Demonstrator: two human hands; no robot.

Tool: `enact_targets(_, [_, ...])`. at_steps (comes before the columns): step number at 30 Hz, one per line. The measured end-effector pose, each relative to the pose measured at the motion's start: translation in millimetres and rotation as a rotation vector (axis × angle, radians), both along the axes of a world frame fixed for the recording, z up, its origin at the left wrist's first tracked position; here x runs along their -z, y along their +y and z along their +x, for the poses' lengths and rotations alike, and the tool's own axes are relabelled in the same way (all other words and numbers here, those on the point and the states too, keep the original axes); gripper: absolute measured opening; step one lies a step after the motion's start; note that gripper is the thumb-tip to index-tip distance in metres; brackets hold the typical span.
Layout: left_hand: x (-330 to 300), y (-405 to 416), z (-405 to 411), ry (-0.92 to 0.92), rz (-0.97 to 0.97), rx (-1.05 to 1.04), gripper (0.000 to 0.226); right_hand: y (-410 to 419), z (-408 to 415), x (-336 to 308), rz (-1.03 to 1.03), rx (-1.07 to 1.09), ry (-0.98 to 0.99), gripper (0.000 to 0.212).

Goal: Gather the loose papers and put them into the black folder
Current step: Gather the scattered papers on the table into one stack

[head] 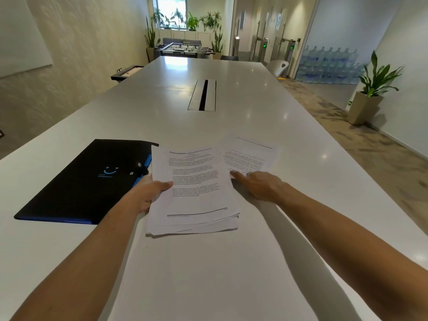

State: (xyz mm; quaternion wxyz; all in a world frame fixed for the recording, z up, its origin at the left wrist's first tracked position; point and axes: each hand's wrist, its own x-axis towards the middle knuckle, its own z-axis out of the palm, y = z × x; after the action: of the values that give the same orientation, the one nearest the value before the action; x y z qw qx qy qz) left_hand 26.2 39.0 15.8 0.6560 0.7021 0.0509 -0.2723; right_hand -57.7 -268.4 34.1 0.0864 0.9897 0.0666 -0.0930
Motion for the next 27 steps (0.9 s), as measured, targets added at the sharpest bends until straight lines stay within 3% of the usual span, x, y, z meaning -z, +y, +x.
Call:
enact_targets(3, [1, 0, 0, -0.002, 0.014, 0.004, 0.046, 1, 0, 9, -0.072, -0.043, -0.191, 0.047])
enact_targets(6, [2, 1, 3, 0.003, 0.022, -0.004, 0.045, -5, 3, 11, -0.027, 0.057, -0.256, 0.033])
enact_targets(11, [3, 2, 4, 0.019, 0.034, -0.004, 0.045, -28, 8, -3, 0.172, 0.342, -0.438, 0.04])
enact_targets(16, [3, 1, 6, 0.014, 0.053, 0.002, 0.049, -41, 8, -33, 0.31, 0.399, -0.715, 0.03])
enact_targets(19, [3, 1, 7, 0.02, 0.048, 0.011, 0.049, -26, 7, -47, 0.381, 0.309, -0.835, 0.04])
enact_targets(23, [3, 2, 7, 0.022, 0.044, 0.013, 0.04, 9, -6, -33, 0.463, -0.001, -0.915, 0.054])
enact_targets(27, [8, 5, 11, 0.019, -0.022, -0.065, 0.033, 32, -23, 14, 0.468, -0.238, -0.604, 0.064])
